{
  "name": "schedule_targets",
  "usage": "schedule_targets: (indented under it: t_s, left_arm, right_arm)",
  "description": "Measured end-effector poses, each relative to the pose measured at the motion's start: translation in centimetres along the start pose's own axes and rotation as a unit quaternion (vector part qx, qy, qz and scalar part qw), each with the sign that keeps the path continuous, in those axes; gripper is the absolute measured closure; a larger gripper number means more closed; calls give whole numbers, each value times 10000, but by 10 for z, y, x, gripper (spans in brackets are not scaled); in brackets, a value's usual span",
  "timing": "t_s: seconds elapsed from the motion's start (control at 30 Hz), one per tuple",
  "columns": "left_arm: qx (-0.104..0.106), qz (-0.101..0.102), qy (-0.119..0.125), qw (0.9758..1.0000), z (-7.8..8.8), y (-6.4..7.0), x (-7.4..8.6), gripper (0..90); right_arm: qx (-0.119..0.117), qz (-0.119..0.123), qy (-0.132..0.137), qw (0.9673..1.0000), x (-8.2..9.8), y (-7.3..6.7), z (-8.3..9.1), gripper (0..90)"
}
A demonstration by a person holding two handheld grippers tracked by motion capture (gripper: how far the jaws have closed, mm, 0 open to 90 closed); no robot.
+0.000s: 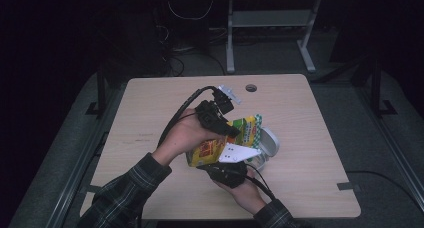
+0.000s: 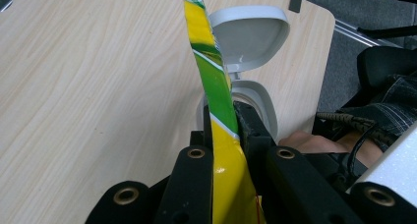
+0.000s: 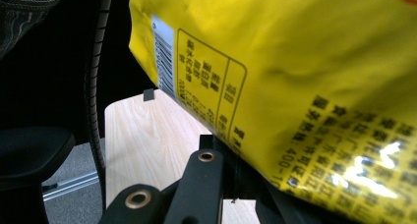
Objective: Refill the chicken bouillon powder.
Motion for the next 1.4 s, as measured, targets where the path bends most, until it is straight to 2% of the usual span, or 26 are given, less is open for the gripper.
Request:
schedule_targets:
  t_s: [0.33,0.67,0.8,0.93,1.07,1.23,1.4]
  left_arm:
    - [58,13,28,10000,1,1,0,849]
    - [-23,-2,-44,10000,3,1,0,850]
    - [-75,-5,8,10000,3,2,-3,850]
    - [-39,24,-12,10000,2,2,-3,850]
    - [-99,-92,-40,9999,4,5,-3,849]
    - [-87,-41,-31,9999,3,5,-3,843]
    - [-52,-79,-42,9999,5,4,-4,836]
  right_arm:
    - [-33,59,9,10000,0,-2,1,900]
    - [-96,-3,78,9999,-3,-4,0,900]
    - [-66,21,101,9999,-5,-3,1,900]
    - [-80,-39,86,9999,-4,-2,1,900]
    - [-112,17,99,9999,-4,-5,2,900]
    - [-128,-2,116,9999,-4,-5,1,900]
    - [-131,37,132,9998,-5,-6,2,900]
Point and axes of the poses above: each handheld gripper's, and its own axes: z roughly backward along the jaws, x roughly out of its underside, y roughly to its right, the point moved 9 cm from there along -z, roughly forward along the jaws, and after that the axes turned 9 degrees about -z, right-handed, at the moved point
